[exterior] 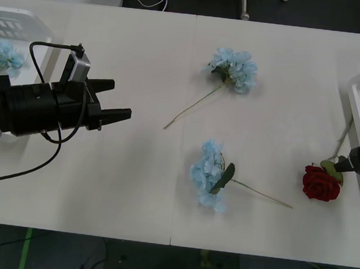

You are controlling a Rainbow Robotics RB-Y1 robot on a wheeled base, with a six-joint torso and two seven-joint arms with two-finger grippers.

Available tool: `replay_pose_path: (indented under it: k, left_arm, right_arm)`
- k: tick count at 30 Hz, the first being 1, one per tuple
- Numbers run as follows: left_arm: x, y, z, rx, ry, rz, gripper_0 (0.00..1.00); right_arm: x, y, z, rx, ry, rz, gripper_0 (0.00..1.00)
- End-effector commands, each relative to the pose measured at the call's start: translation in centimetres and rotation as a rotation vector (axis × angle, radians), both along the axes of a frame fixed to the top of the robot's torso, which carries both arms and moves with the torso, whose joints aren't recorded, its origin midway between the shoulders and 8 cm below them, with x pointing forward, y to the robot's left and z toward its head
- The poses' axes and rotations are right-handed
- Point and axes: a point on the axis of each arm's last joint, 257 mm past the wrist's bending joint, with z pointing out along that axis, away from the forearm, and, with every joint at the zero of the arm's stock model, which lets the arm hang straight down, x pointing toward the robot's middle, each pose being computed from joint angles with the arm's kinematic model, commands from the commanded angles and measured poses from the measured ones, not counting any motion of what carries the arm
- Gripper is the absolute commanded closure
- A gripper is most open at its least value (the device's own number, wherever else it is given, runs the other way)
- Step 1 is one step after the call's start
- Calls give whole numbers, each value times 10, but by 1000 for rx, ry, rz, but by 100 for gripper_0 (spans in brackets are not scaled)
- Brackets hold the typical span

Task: Put the red flowers into the right box and the blue flowers into the left box

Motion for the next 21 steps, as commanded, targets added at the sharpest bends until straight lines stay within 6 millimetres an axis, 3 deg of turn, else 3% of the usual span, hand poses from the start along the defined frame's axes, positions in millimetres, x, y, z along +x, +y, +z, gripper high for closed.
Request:
replay_pose_path:
  k: [1,7,16,21]
  left_arm:
    - [-9,-14,4,-45,4,-15,0]
    - [-7,-13,3,-47,4,-6,0]
    - [-5,-11,4,-51,4,4,0]
    - [-5,-11,4,-51,4,4,0]
  right_arm:
    - [6,12,-3,48,-11,-58,0]
    - [11,13,3,69,-2,-89,0]
    - [27,4,-6,66,-7,-142,0]
    - [31,10,-4,81,-15,-140,0]
